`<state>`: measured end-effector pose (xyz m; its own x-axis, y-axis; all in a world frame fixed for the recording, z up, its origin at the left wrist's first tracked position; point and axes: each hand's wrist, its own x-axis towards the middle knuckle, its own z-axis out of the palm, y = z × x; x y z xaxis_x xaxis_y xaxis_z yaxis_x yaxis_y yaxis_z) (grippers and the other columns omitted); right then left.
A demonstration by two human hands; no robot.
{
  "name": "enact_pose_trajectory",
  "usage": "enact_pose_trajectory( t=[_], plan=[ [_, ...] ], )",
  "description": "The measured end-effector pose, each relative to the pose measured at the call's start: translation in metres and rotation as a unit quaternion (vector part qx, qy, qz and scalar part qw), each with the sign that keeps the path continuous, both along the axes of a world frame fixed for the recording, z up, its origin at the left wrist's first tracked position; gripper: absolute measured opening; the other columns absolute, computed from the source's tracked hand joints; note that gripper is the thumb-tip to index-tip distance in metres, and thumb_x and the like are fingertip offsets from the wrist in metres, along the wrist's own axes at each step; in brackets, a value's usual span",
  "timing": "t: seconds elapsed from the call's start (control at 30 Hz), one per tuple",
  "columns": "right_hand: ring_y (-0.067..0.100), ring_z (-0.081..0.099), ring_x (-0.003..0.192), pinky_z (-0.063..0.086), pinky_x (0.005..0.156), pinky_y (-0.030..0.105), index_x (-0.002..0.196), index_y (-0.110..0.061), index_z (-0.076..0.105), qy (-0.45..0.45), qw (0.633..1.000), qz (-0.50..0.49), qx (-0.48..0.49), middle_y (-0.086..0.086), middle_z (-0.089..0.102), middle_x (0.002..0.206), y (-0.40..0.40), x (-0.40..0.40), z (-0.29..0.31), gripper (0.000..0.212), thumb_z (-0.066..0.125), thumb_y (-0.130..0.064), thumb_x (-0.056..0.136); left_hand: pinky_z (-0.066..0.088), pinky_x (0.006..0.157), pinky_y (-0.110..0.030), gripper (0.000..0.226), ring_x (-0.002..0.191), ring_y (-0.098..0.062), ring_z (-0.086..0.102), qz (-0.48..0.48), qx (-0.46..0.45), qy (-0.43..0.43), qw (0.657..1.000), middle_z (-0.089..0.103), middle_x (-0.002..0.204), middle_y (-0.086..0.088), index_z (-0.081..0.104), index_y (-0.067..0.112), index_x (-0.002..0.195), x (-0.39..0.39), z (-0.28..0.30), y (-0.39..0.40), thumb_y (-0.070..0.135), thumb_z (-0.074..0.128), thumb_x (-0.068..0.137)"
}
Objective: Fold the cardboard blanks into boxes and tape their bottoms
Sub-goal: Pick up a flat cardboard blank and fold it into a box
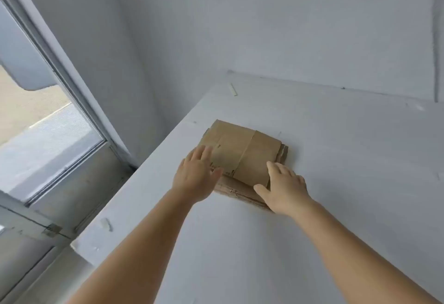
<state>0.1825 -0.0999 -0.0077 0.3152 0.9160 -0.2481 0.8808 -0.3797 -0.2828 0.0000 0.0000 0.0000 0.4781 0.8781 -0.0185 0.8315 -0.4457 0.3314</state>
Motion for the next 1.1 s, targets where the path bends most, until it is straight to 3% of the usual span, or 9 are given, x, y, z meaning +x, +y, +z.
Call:
enact_pose_trajectory(
  t=[0.23,0.4,0.6,0.8,0.93,1.1],
  plan=[
    [0.025,0.018,0.143,0.016,0.114,0.039,0.152,-0.015,0.008,0.023,0.992,-0.122,-0.011,0.005,0.017,0.158,0.021,-0.019,-0.014,0.072,0.036,-0.051,0.096,0.020,0.115,-0.037,0.068,0.141,-0.026,0.021,-0.039,-0.048,-0.004,0.998,0.023,0.153,-0.005,0.017,0.022,0.150,-0.005,-0.031,0.057,0.048,0.044,0.093],
    [0.021,0.018,0.145,0.020,0.114,0.039,0.152,-0.015,0.008,0.054,0.983,-0.177,-0.002,0.003,0.010,0.160,0.025,-0.031,-0.024,0.071,0.041,-0.045,0.096,0.029,0.108,-0.036,0.062,0.126,-0.029,0.036,-0.068,-0.051,-0.060,0.995,0.033,0.139,-0.006,0.030,0.027,0.144,-0.011,-0.043,0.059,0.044,0.054,0.090],
    [0.014,0.027,0.141,0.026,0.113,0.035,0.152,-0.022,0.014,0.143,0.953,-0.253,0.087,-0.006,0.016,0.159,0.018,-0.037,-0.015,0.070,0.052,-0.033,0.094,0.032,0.106,-0.033,0.060,0.128,-0.026,0.032,-0.072,-0.057,-0.142,0.986,0.026,0.144,-0.007,0.042,0.028,0.140,-0.013,-0.034,0.055,0.039,0.064,0.085],
    [0.006,0.030,0.138,0.025,0.097,0.016,0.151,-0.026,0.015,0.198,0.908,-0.304,0.212,-0.014,0.017,0.157,-0.009,-0.037,0.000,0.071,0.055,-0.021,0.093,0.038,0.101,-0.032,0.065,0.130,-0.022,0.030,-0.105,-0.042,-0.204,0.972,0.027,0.139,-0.004,0.046,0.029,0.136,-0.002,-0.012,0.034,0.038,0.074,0.077],
    [0.005,0.027,0.139,0.023,0.100,0.014,0.151,-0.024,0.019,0.185,0.888,-0.332,0.258,-0.012,0.019,0.156,-0.050,-0.022,0.012,0.071,0.058,-0.019,0.091,0.043,0.101,-0.043,0.068,0.126,-0.030,0.036,-0.146,-0.034,-0.239,0.959,0.029,0.136,-0.008,0.051,0.027,0.134,0.019,-0.002,0.007,0.035,0.080,0.072],
    [0.005,0.025,0.141,0.022,0.104,0.015,0.150,-0.021,0.022,0.155,0.870,-0.370,0.288,-0.009,0.021,0.156,-0.124,0.004,0.027,0.071,0.060,-0.017,0.090,0.042,0.101,-0.037,0.070,0.126,-0.029,0.035,-0.202,-0.033,-0.261,0.943,0.031,0.136,-0.011,0.053,0.023,0.134,0.057,0.007,-0.052,0.030,0.082,0.071]
  ],
)
